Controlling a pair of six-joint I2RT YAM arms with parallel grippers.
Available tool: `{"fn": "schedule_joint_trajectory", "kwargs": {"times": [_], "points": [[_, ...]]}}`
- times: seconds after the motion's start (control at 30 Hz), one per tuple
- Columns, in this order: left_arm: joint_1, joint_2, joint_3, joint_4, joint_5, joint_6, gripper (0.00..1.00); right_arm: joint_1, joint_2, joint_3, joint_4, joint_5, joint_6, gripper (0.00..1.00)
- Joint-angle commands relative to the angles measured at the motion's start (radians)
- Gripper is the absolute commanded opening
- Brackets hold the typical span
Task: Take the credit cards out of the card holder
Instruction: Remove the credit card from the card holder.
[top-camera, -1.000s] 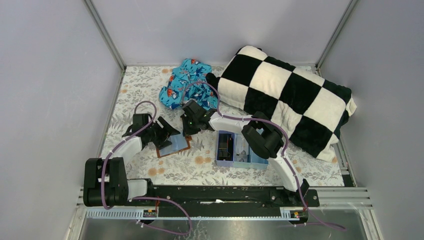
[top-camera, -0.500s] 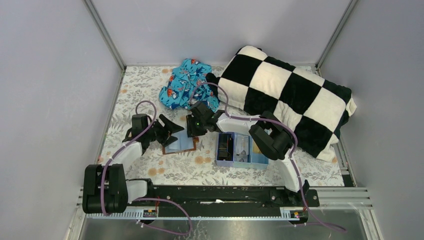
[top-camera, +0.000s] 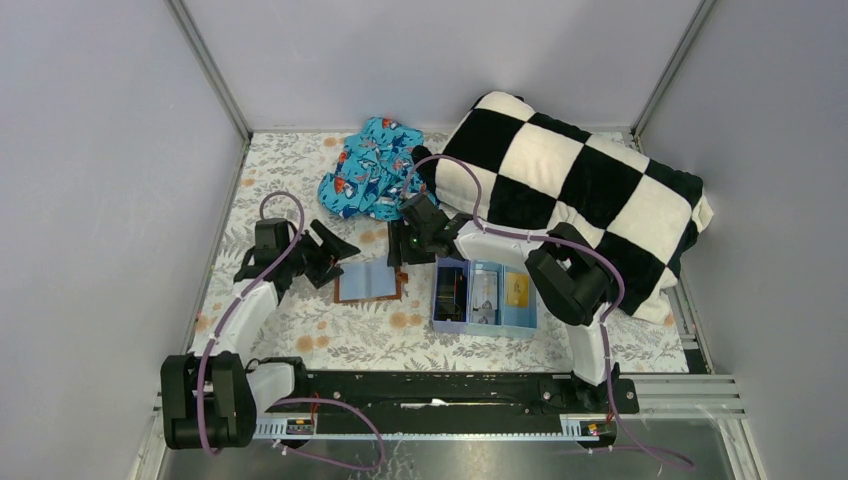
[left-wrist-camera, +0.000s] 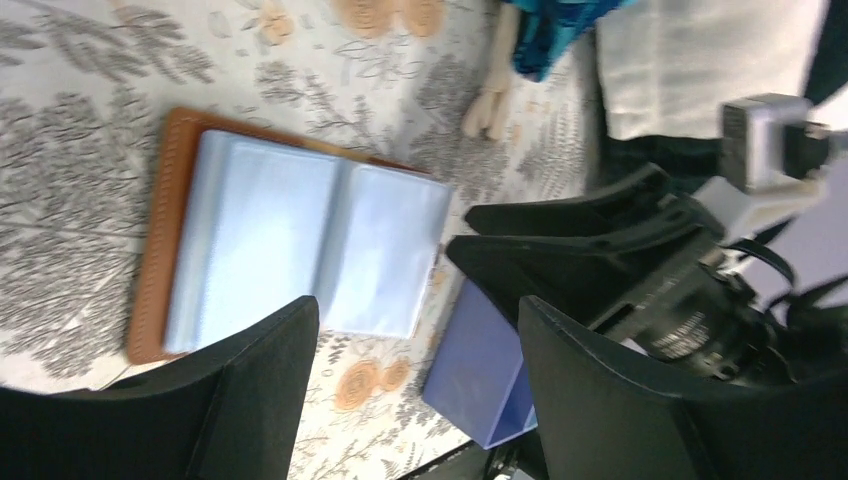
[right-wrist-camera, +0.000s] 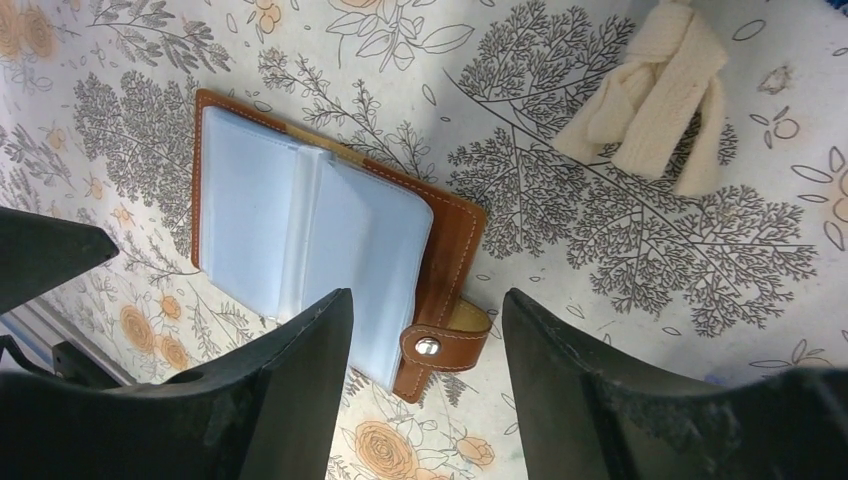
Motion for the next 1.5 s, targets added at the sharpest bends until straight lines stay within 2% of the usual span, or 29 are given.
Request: {"fn": "schedule_joint_trajectory", "kwargs": {"times": [0.0,0.4,0.8,1.1,1.47], "points": [[0.006,0.043,0.049,-0.139,-0.126,0.089,0.77,0.002,-0.05,-0.005,-0.002,0.062,-0.006,0.64],[0.005,0.122,0.035,-0.106,-0.136,0.125,0.77,0.002,0.062,0.025,-0.026,0.026,0.009,0.4],[-0.006,0.181,0.036,-0.074,-0.157,0.136,0.77,0.002,0.077,0.02,-0.015,0.004,0.014,0.38],[-0.07,0.161,0.016,-0.009,-0.141,0.092,0.76,0.002,0.085,0.021,-0.007,-0.012,0.021,0.37],[-0.111,0.145,0.017,0.086,-0.008,0.043,0.76,0.003,0.094,0.023,-0.001,-0.033,0.03,0.36]]}}
